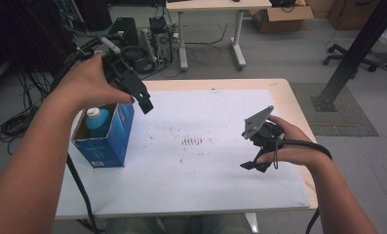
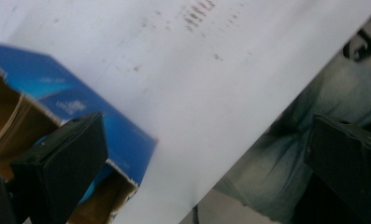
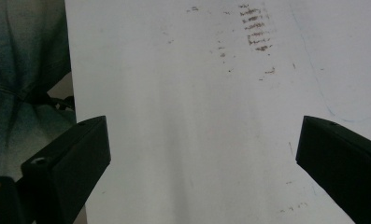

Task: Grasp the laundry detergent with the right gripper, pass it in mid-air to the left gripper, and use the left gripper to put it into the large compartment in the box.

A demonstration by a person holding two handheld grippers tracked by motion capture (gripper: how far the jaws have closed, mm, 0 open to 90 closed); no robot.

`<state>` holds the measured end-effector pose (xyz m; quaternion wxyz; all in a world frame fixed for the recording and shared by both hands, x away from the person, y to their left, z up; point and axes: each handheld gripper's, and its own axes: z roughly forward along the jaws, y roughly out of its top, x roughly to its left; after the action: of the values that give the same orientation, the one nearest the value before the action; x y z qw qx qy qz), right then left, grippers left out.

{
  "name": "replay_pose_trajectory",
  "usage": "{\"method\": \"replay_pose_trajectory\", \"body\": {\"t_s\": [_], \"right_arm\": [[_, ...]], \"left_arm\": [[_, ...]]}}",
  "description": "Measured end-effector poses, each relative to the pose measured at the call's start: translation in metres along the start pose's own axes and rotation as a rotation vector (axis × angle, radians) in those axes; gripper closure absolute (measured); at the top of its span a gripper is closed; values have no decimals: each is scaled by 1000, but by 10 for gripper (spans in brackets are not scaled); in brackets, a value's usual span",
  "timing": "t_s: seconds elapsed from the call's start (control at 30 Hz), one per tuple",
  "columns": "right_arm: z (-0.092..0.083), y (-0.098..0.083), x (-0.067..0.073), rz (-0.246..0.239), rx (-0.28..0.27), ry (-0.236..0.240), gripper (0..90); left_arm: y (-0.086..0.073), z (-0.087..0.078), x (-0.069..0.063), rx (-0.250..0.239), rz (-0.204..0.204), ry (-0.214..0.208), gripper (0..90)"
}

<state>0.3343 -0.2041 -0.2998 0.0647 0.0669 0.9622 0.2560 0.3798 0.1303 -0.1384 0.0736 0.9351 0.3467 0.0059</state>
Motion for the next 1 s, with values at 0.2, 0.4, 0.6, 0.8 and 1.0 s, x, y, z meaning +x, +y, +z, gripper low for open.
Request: {"method": "replay_pose_trajectory", "body": {"t_s": [0.2,0.4,0.6,0.8,1.0], "right_arm": [[-4,4,-1,-7,32,1,32],[-8,13,-2,-28,62,9,32],[-11,22,-8,-43,121,16,33],[-13,29,-15,-50,187,28,33],[-11,32,-21,-60,222,35,35]], "left_arm": [[9,11,-21,31,181,8,2],[12,21,-31,66,301,-7,2],[15,31,-36,92,414,-7,2],[19,40,-41,120,503,-11,2],[20,51,-52,155,598,11,2]]}}
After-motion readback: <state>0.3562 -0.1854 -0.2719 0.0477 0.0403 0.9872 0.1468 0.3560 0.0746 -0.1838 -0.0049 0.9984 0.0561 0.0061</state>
